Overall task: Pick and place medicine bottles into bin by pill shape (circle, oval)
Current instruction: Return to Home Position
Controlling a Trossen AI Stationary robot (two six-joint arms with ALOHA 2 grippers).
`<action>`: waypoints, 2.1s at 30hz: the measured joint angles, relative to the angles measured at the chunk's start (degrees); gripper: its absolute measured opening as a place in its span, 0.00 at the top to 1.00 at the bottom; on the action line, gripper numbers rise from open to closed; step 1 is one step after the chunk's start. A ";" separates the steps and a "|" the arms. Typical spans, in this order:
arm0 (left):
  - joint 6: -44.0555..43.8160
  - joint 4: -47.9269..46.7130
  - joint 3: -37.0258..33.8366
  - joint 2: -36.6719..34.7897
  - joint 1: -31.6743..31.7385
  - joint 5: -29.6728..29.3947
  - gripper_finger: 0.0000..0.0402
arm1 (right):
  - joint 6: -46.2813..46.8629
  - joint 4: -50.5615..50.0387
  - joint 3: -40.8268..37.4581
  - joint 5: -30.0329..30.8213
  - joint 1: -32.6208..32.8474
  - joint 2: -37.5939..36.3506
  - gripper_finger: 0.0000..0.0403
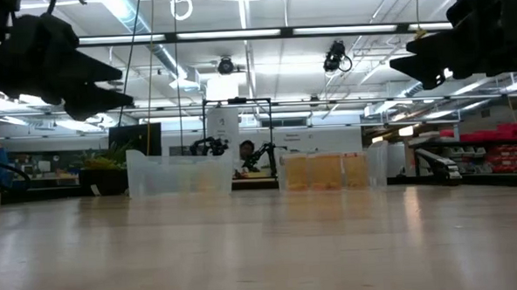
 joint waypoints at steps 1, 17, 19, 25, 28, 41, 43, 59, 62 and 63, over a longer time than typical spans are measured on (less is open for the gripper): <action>0.00 -0.27 0.00 0.00 1.01 0.10 0.08 | 0.01 0.23 0.00 -0.02 0.03 -0.09 0.29; 0.10 -1.16 0.00 0.79 12.54 8.91 0.08 | 5.19 2.14 0.02 1.62 -0.01 -0.07 0.29; 0.08 -1.66 0.00 0.78 12.50 8.98 0.08 | 5.19 2.01 0.02 1.68 -0.01 -0.07 0.29; 6.48 -2.12 0.00 0.79 12.47 8.93 0.08 | 5.19 2.01 0.04 1.73 -0.01 -0.07 0.29; 7.86 -2.03 0.00 0.76 12.47 8.94 0.08 | 5.19 1.99 0.04 1.73 -0.01 -0.07 0.29; 7.61 -2.03 0.00 0.76 12.47 8.95 0.08 | 5.17 1.95 0.09 1.73 -0.01 -0.07 0.29; 7.62 -2.03 0.00 0.76 12.47 8.95 0.08 | 5.17 1.94 0.09 1.75 -0.01 -0.07 0.29; 7.65 -2.03 0.00 0.76 12.47 8.95 0.08 | 5.17 1.94 0.11 1.75 -0.01 -0.07 0.29; 7.63 -2.03 0.00 0.76 12.47 8.95 0.08 | 5.17 1.94 0.11 1.74 -0.01 -0.07 0.29; 7.65 -2.03 0.00 0.76 12.47 8.93 0.08 | 5.17 1.94 0.11 1.75 -0.01 -0.07 0.29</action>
